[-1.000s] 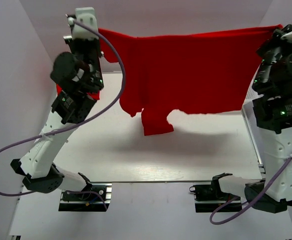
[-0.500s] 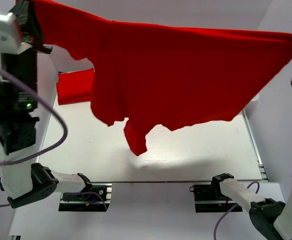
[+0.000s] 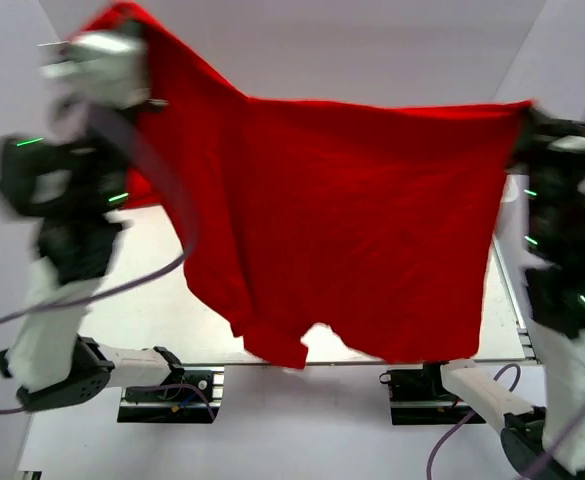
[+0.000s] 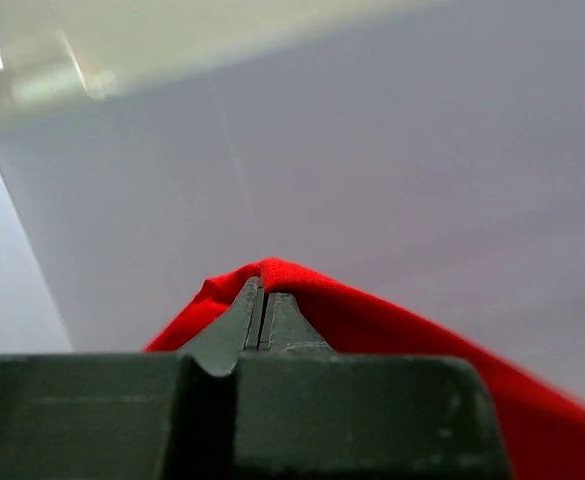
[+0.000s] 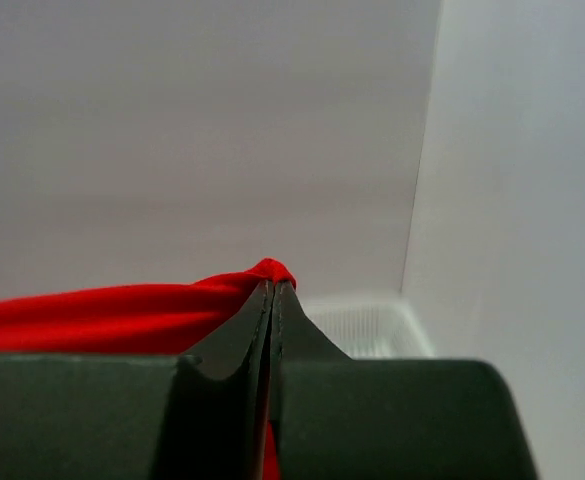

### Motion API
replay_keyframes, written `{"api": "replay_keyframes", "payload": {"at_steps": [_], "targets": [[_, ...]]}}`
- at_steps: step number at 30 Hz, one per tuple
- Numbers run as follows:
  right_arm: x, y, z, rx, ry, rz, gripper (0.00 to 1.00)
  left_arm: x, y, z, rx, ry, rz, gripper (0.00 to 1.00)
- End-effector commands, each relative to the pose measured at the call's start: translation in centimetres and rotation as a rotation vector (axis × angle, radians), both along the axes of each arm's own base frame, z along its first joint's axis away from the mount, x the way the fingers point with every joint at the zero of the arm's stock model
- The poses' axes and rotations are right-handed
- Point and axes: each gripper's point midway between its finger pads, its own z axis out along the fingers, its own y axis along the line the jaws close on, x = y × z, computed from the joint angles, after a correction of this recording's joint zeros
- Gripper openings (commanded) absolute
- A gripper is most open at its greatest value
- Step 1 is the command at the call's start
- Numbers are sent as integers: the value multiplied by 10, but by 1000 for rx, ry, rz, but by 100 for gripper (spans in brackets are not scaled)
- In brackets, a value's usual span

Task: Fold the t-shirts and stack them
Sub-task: Flatten out the tshirt

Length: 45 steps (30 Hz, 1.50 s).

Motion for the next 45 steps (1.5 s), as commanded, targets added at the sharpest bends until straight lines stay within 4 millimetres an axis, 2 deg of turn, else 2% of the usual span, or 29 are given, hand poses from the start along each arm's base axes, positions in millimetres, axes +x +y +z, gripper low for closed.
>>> {"api": "replay_keyframes", "payload": {"at_steps": [1,4,5,6,7,8,9,11,12,13,14,15,16,17,18,19,20,21,22,24,27,28,30,32,33,36,40,44,45], "targets": [[83,4,-97,57,232,-98,0,114,-46,-109,137,268,269,0],[154,25,-178,81,428,-100,0,163,-51,-164,205,395,315,0],[178,33,-205,65,495,-88,0,197,-47,-203,252,473,362,0],[188,37,-216,70,524,-78,0,217,-44,-225,242,515,369,0],[209,45,-244,52,594,-68,0,237,-44,-242,247,548,356,0],[221,54,-252,47,616,-17,0,262,-25,-269,254,615,390,0],[246,62,-300,24,721,-10,0,298,-30,-325,302,712,387,0],[265,76,-306,-5,737,54,0,334,-31,-372,318,784,343,0],[279,79,-337,-22,799,64,0,352,-22,-390,303,770,344,0],[296,83,-353,-31,828,66,0,364,-25,-411,314,773,312,0],[308,86,-346,-31,815,79,0,380,-34,-458,352,820,261,0],[316,96,-379,-52,889,91,0,388,-38,-473,357,836,223,0],[334,91,-389,-45,906,94,0,397,-50,-478,360,802,150,0],[343,92,-414,-53,954,90,0,404,-47,-490,346,803,136,0],[352,91,-408,-49,946,88,0,412,-54,-519,362,825,107,0],[368,94,-425,-56,964,89,0,421,-55,-515,335,787,76,0],[377,93,-417,-61,943,86,0,426,-55,-522,325,784,51,0],[380,94,-420,-65,947,86,0,432,-61,-543,322,799,24,0],[387,96,-411,-66,920,104,0,440,-60,-535,297,762,15,0],[396,100,-428,-88,933,107,0,450,-58,-529,275,719,2,0],[409,93,-441,-84,916,64,0,467,-58,-546,257,695,-4,0],[414,92,-439,-79,898,57,0,472,-60,-539,220,675,-13,0],[426,87,-443,-72,853,23,0,481,-52,-554,194,681,7,0],[437,90,-431,-62,801,22,0,488,-43,-555,169,672,36,0],[442,92,-439,-63,800,25,0,488,-41,-555,165,673,47,0],[456,90,-427,-52,728,16,0,488,-39,-569,140,707,57,0],[460,86,-411,-43,689,-3,0,484,-35,-558,119,737,68,0],[455,83,-408,-60,707,-3,0,473,-34,-554,111,797,63,0],[453,79,-410,-63,720,-4,0,466,-30,-543,113,818,76,0]]}}
